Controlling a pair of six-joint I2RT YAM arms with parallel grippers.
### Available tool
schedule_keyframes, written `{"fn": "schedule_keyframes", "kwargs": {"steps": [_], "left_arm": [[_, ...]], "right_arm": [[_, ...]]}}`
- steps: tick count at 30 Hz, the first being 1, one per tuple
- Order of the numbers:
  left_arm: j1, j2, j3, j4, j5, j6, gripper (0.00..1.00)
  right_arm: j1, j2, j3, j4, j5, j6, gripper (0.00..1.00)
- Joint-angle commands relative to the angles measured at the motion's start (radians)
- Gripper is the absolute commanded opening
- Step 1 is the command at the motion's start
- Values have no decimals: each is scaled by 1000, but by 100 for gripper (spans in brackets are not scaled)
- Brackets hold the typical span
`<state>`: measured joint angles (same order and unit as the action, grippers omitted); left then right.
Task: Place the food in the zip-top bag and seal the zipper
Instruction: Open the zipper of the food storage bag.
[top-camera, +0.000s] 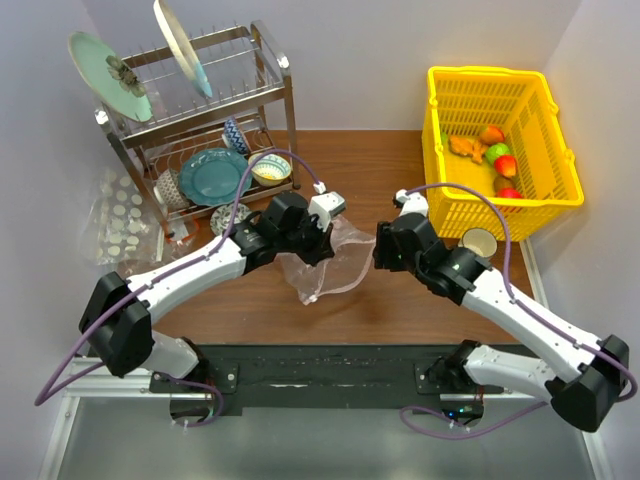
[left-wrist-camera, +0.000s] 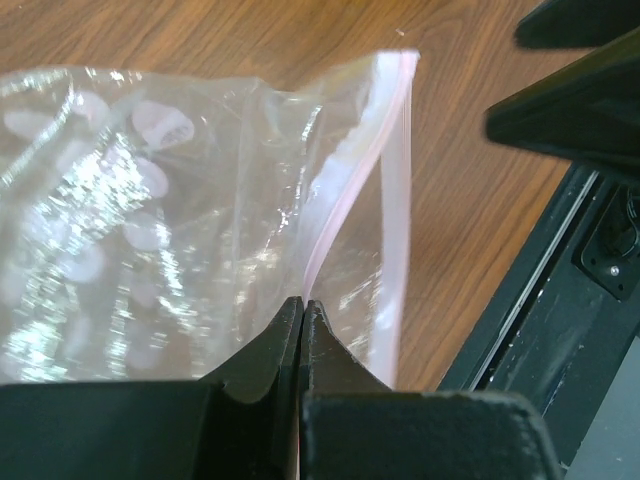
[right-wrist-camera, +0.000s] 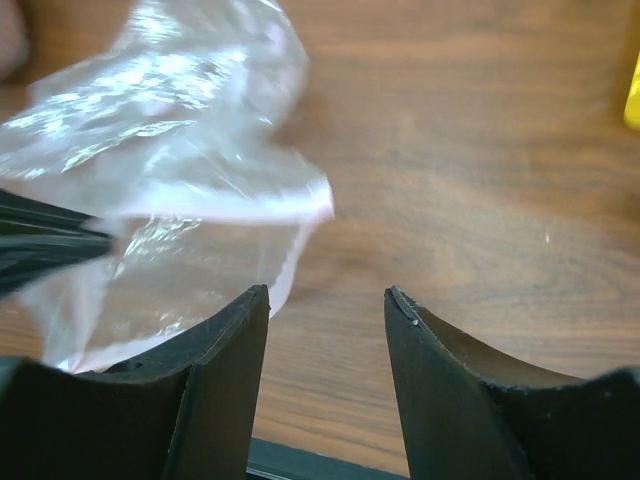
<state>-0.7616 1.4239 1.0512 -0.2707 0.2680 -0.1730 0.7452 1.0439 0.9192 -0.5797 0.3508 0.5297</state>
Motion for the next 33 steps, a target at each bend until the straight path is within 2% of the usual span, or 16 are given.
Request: {"fn": "schedule_keyframes", "kwargs": {"steps": [1,6,10,14,21,25,29,33], "left_arm": [[-1,-31,4,22,-15,6,2],[-1,-63,-17,48,-26,4,1],[-1,-69,-22,51,-35,6,0],[-1,-68,-23,60,-41,-3,0],[2,-69,-13,57,-32,-39,0],[2,-76,-3,44,-75,-56,0],[2,-86,-2,53,-17,-34,0],[4,-103,-6,56,-62,-52,0]], "right_arm": [[2,-21,110,-72,28,-34,56],[0,-96,104,-36,70,-49,65],[2,-157,104,-55,125,-74,99],[2,-185,179,-62,174,-155,99],[2,-125,364,-120,358,-220,99],[0,-91,438,-146,416,-275,99],[0,-35,544,-190,516,-335,99],[0,-15,596,-129,623,-395,99]]}}
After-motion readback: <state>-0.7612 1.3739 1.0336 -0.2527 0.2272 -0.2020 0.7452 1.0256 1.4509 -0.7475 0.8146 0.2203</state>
